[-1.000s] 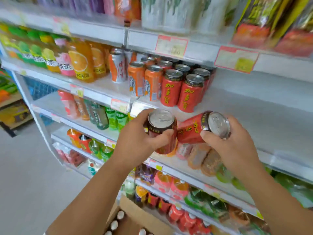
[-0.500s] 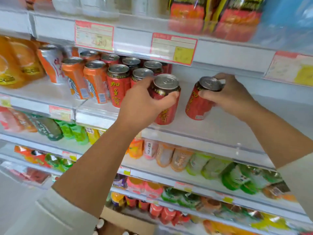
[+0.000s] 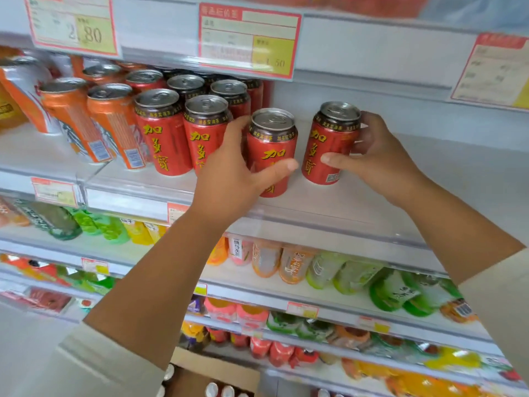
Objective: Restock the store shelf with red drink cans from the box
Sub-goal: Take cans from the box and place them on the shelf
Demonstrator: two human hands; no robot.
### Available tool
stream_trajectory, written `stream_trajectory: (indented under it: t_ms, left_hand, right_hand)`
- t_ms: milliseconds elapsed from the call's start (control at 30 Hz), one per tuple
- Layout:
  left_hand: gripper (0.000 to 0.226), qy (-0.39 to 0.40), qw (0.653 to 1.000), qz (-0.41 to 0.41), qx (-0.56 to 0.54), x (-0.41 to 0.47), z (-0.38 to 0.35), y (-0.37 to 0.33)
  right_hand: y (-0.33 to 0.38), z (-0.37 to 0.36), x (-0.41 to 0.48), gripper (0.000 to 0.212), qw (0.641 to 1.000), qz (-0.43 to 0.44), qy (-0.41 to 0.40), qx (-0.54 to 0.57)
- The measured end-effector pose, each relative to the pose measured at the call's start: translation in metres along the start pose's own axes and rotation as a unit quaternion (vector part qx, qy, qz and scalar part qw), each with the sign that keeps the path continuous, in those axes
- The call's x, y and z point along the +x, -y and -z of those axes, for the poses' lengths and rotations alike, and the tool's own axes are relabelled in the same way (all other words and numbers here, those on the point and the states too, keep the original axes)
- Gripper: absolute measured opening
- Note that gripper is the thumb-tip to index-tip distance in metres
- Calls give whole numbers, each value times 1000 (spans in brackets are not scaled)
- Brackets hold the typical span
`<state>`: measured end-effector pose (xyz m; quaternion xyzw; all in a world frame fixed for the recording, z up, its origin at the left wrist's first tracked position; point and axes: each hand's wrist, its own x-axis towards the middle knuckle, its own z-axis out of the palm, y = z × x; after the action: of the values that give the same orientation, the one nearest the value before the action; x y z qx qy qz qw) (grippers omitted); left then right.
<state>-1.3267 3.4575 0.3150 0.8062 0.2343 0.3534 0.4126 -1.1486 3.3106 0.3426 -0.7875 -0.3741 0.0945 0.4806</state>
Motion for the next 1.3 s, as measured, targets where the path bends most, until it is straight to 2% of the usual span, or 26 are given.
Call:
stream_trajectory:
  t_ms: [133, 267, 433, 633, 800, 1100, 1233, 1300]
  left_hand:
    - [86, -16, 991, 3, 133, -10, -6, 7]
    - [79, -30, 987, -7, 157, -10, -7, 8]
    - [82, -50, 984, -29, 171, -13, -1, 17]
    - [87, -51, 983, -37, 174, -10, -1, 22]
    - [81, -61, 979, -37, 192, -10, -3, 23]
    - [83, -59, 983, -54, 163, -8, -4, 28]
    - [84, -53, 984, -53, 161, -8, -3, 29]
    - [85, -51, 982, -51, 172, -8, -3, 28]
  right_hand:
    - [-5, -9, 22, 64, 1000, 5, -2, 14]
    - [-11, -22, 57, 64, 1000, 18, -9, 2]
    - [-16, -41, 100, 68, 999, 37, -8, 16]
    - [-22, -57, 136, 60, 997, 56, -56, 12]
    - [-27, -65, 152, 58, 996, 53, -68, 30]
    - [-33, -74, 166, 56, 995, 53, -62, 55]
    - [-30, -73, 162, 59, 997, 48, -52, 28]
    - [-25, -69, 156, 67, 998, 39, -50, -15]
